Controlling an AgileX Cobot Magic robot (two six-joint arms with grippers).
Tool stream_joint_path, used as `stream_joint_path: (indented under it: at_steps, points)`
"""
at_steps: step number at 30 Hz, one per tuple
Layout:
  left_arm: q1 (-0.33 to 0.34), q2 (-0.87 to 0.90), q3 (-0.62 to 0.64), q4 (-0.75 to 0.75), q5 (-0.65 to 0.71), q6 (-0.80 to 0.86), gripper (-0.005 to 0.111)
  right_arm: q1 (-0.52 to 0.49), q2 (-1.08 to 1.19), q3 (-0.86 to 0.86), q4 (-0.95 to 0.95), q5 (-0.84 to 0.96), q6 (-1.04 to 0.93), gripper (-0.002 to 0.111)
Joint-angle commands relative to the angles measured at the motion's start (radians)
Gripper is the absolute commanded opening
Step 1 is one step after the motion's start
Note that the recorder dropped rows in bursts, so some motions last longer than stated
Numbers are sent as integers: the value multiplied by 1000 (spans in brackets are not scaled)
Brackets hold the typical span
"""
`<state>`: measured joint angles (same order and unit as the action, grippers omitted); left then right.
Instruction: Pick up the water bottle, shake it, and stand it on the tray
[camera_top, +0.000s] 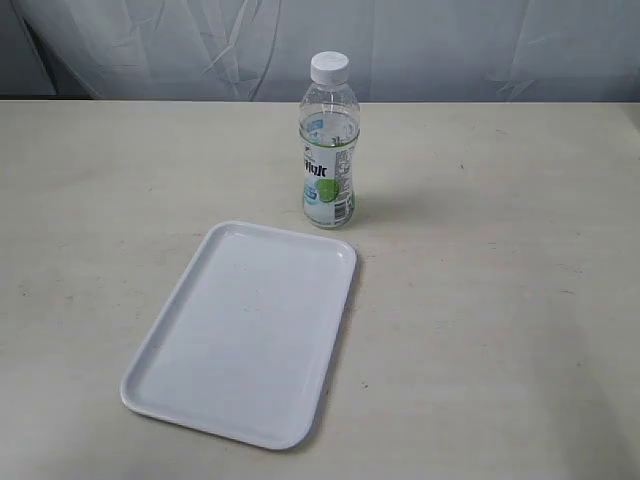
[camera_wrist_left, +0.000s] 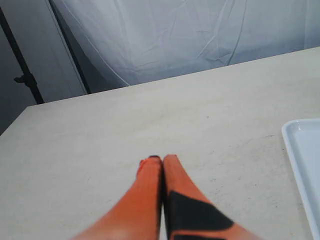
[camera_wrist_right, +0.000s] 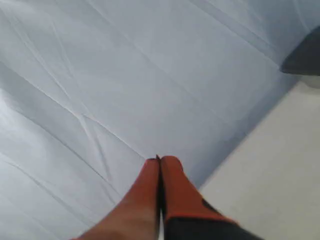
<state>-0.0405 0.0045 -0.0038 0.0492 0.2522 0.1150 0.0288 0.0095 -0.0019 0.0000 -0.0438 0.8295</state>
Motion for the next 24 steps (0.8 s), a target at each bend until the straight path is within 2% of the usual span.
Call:
stream_joint_path:
  at_steps: [1,2,3,4,5,6,8,9,15,20,24]
  points:
    - [0,-5,4,-6,-13,-1,0,46,-7,-19,-19,-144,242,0]
    - [0,-5,4,-6,-13,-1,0,92,-7,-43,-246,-203,355,0]
    - [0,-5,4,-6,-13,1,0,144,3,-65,-531,-337,464,0]
    - [0,-5,4,-6,-13,1,0,172,32,-108,-682,-409,473,-1]
    - [0,-5,4,-6,-13,1,0,184,87,-177,-802,-359,486,-1]
    - [0,-5,4,-6,-13,1,0,184,154,-238,-889,-228,509,-1]
    - [0,-5,4,-6,-13,1,0,181,345,-348,-939,37,493,-1]
    - [0,-5,4,-6,-13,1,0,181,408,-376,-955,52,483,-1]
    - [0,-5,4,-6,-13,-1,0,189,896,-559,-1040,-199,479,-1]
    - [0,-5,4,-6,-13,-1,0,307,1278,-701,-1195,-96,479,-1]
    - [0,-5,4,-4,-13,-1,0,374,1508,-790,-1347,-336,442,-1]
